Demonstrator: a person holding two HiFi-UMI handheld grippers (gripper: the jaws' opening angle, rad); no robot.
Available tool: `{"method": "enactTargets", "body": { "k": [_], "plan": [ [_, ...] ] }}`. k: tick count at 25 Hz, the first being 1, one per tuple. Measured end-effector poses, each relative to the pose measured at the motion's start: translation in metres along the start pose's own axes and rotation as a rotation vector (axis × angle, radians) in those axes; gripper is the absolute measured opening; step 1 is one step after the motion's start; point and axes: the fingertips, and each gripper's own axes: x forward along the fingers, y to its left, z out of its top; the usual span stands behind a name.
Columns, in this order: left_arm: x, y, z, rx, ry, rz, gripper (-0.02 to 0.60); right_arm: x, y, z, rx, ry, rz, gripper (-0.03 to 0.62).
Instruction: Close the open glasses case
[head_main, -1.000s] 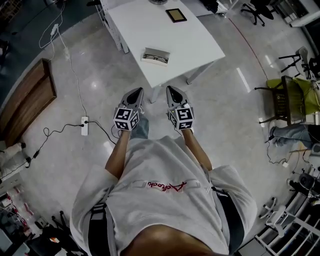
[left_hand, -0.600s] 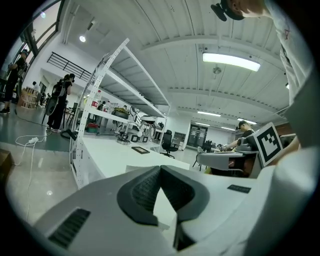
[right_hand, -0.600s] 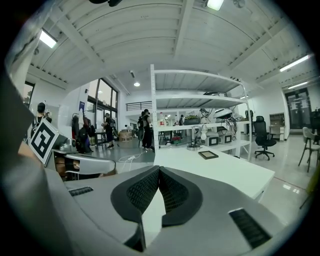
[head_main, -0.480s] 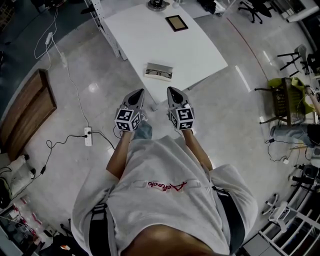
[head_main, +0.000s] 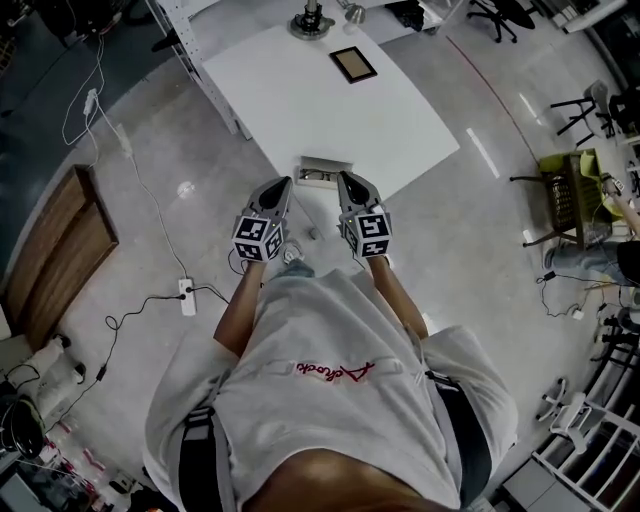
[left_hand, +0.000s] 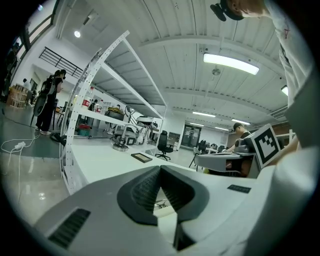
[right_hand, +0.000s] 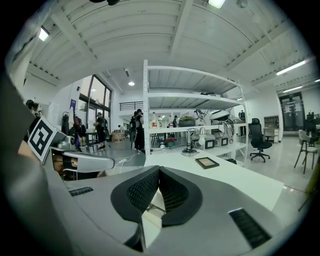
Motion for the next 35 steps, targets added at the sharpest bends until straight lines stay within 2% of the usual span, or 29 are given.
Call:
{"method": "enactTargets", "body": {
  "k": [8,19,25,35],
  "plan": [
    [0.025,0.028,0.004,0.003,0.026,-0.06,0.021,0.033,-0.008,0.005,0.002,0.014,-0.047,0.018],
    [0.051,0.02,-0.002,0.007,0.058,-0.103,0.021,0.026,-0.034,-0.01,0.026,0.017,-0.101,0.018],
    [0.069,0.006,-0.003,-0.002,0.07,-0.077,0.021,0.027,-0.056,-0.006,0.039,0.016,-0.074,0.018],
    [0.089,-0.002,0.005,-0.032,0.043,0.038,0.021,0.043,-0.08,-0.002,0.033,0.024,0.04,0.018]
  ]
}}
